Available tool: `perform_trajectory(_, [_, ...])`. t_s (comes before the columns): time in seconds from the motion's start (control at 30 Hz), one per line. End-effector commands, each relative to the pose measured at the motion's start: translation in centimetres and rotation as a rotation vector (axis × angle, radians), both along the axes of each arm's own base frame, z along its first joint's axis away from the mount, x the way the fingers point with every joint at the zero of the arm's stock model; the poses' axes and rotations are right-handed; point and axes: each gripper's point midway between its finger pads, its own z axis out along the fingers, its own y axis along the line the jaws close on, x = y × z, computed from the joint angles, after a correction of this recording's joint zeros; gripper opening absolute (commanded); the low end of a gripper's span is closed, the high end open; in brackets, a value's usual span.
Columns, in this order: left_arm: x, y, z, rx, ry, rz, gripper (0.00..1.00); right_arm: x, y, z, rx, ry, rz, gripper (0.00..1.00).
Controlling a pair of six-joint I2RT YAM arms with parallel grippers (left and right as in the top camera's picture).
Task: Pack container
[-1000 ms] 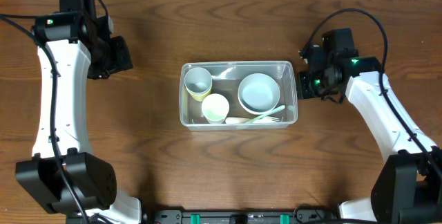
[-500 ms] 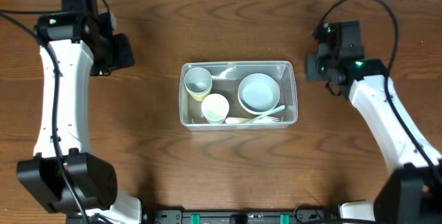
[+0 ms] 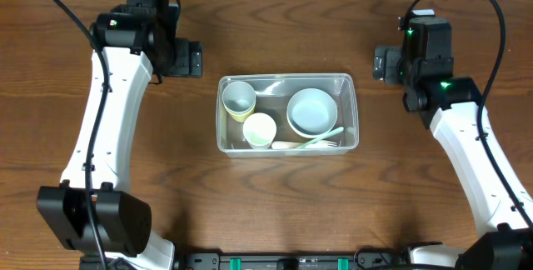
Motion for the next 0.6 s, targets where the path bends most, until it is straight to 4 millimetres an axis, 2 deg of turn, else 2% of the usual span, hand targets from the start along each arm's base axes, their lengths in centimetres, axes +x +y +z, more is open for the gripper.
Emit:
perform_trajectory(0.0, [-0.9,0.7,0.3,0.025,0.010,0.008,0.98,-0.9,-0.8,1.7,0.024,-0.028,-0.059,0.99])
perform_trajectory(0.13, [-2.1,-0.4,1.4,-0.038,0.007,-0.017,0.98,-3.6,-1.2,5.1,0.055,-0.082,-0.081,0.99])
perform_trajectory(0.23, [-3.2,-0.6,3.5,-0.054,-0.040,-0.024,0.98,-6.7,-1.6,7.9,0.071,-0.127,-0.091,0.99])
perform_trajectory(0.3, [-4.2,-0.8,5.5,-0.065,-0.094,-0.034,0.98,-9.0,-1.8,9.2,0.097,-0.145,-0.112,0.99])
perform_trajectory(0.4, [-6.6,-1.4,9.0,-0.074,-0.186,-0.059,0.98,-12.3,-2.2,10.3,0.115,-0.151,-0.125,0.99])
perform_trajectory(0.57, [-11.9,-2.4,13.7,-0.088,-0.350,-0.130,0.98,-17.3,-2.7,10.0,0.139,-0.141,-0.149,0.99])
